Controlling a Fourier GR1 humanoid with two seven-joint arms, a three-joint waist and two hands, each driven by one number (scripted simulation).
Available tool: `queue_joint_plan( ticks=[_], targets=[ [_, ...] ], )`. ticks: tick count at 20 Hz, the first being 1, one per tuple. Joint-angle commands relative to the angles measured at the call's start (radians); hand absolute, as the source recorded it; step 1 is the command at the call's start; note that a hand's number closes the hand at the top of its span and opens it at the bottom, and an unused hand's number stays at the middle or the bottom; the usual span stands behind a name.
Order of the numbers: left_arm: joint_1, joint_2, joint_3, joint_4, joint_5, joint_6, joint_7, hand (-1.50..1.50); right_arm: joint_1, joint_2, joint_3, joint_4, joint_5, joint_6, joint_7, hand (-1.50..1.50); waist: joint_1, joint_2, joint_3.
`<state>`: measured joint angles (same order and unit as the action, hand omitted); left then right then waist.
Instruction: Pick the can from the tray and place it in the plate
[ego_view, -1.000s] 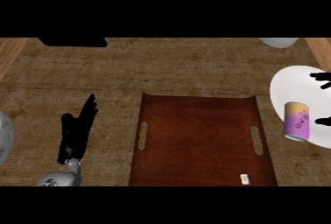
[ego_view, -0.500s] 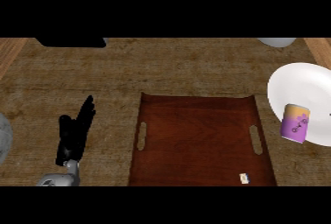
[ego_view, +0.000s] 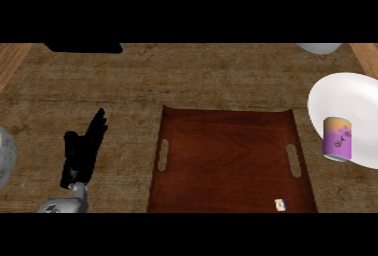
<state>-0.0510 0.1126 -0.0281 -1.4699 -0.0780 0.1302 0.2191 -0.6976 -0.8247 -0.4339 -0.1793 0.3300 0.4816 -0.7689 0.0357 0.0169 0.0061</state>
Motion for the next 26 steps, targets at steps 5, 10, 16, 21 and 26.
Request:
queue_joint_plan(
  ticks=[5,10,16,21,26],
  targets=[
    [0.003,-0.006,-0.007,0.004,0.005,-0.014,0.005,0.00,0.042,0.026,0.003,-0.026,-0.021,0.110,-0.150,-1.50,-0.001,-0.003,-0.001],
    [-0.023,-0.004,0.013,0.028,0.005,-0.007,-0.009,0.00,0.066,0.057,0.035,-0.023,0.006,0.017,-0.144,-1.50,-0.002,-0.002,-0.001],
    [-0.013,-0.004,0.002,-0.004,-0.004,-0.006,0.012,0.00,0.112,0.049,0.033,0.002,0.007,-0.038,-0.183,-1.50,0.006,0.001,0.001],
    [-0.023,-0.016,-0.015,-0.028,-0.021,0.008,0.044,0.00,0.103,0.033,0.026,0.013,0.005,-0.086,-0.171,-1.50,0.008,0.002,0.001],
    [-0.014,0.015,0.028,0.008,0.014,-0.025,0.002,0.00,0.110,-0.025,0.023,0.032,0.002,-0.047,-0.153,-1.50,0.016,0.009,0.003]
  ],
)
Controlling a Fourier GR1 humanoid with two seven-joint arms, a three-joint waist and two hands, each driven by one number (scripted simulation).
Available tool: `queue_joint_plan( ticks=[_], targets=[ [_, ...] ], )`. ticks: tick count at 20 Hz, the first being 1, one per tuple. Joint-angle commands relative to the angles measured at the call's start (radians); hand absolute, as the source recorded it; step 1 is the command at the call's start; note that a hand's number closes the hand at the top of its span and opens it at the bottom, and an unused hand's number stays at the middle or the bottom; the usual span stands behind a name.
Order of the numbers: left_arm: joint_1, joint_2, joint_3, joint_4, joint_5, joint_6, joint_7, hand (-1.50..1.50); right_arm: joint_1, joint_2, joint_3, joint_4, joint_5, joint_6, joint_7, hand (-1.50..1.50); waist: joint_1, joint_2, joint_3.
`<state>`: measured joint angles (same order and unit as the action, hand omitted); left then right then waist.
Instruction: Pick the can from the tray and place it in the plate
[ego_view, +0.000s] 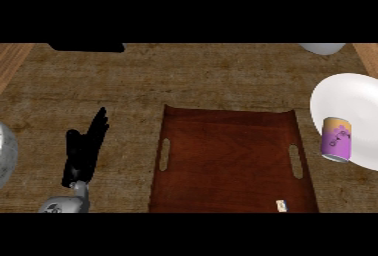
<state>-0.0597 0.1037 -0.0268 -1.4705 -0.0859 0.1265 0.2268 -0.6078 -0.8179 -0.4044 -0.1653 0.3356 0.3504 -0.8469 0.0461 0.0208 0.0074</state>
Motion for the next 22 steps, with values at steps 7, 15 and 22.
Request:
queue_joint_plan(
  ticks=[7,15,22],
  targets=[
    [-0.018,-0.008,-0.001,-0.015,0.007,-0.004,0.009,0.00,0.021,-0.063,-0.010,0.026,-0.003,0.055,-0.051,-1.50,0.011,0.005,0.003],
    [-0.018,-0.021,-0.007,0.013,-0.012,0.012,-0.008,0.00,0.035,-0.075,-0.044,0.030,-0.036,0.041,-0.063,-1.50,0.005,0.005,0.003],
    [0.011,-0.014,-0.007,-0.010,0.003,-0.006,-0.004,0.00,0.067,-0.111,-0.081,0.051,-0.067,0.011,-0.031,-1.50,0.011,0.007,0.005]
  ],
)
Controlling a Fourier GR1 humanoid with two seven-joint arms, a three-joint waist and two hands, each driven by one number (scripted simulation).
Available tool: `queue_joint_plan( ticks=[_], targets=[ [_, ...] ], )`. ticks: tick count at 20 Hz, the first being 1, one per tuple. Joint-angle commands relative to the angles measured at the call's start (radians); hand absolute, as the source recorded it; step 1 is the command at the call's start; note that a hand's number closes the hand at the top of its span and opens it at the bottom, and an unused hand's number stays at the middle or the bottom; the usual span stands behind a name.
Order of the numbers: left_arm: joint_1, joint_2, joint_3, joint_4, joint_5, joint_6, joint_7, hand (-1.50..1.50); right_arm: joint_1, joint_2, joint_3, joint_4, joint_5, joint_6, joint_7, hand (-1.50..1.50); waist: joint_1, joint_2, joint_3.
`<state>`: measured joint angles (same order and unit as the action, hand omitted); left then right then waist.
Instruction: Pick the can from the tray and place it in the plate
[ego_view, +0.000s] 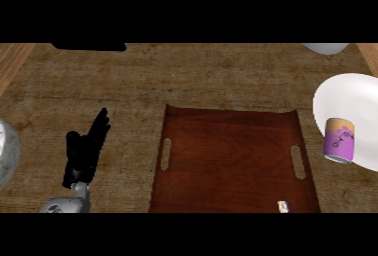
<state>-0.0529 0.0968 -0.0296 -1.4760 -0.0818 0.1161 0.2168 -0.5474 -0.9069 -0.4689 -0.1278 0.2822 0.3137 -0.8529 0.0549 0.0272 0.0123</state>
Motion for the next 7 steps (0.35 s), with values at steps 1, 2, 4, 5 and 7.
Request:
queue_joint_plan(
  ticks=[1,2,4,5,7],
  targets=[
    [-0.008,0.004,0.003,-0.030,0.002,0.003,0.025,0.00,0.005,-0.030,-0.017,0.012,-0.014,0.051,-0.020,-1.50,0.008,0.001,0.002],
    [0.014,-0.018,-0.003,0.011,0.001,0.008,-0.021,0.00,0.007,-0.001,-0.010,0.007,-0.007,0.026,-0.028,-1.50,0.006,0.003,0.000],
    [-0.006,0.001,0.004,0.003,-0.011,0.011,-0.007,0.00,0.028,0.004,-0.018,0.007,-0.013,0.019,-0.054,-1.50,-0.001,0.002,0.001],
    [-0.043,0.018,0.021,0.027,0.008,-0.013,-0.004,0.00,0.005,0.002,-0.006,0.001,-0.002,0.012,-0.025,-1.50,0.002,0.005,0.001],
    [-0.011,-0.011,-0.014,0.003,-0.013,0.005,0.005,0.00,0.019,-0.027,-0.013,0.001,-0.005,0.002,-0.029,-1.50,0.002,0.001,0.001]
  ],
)
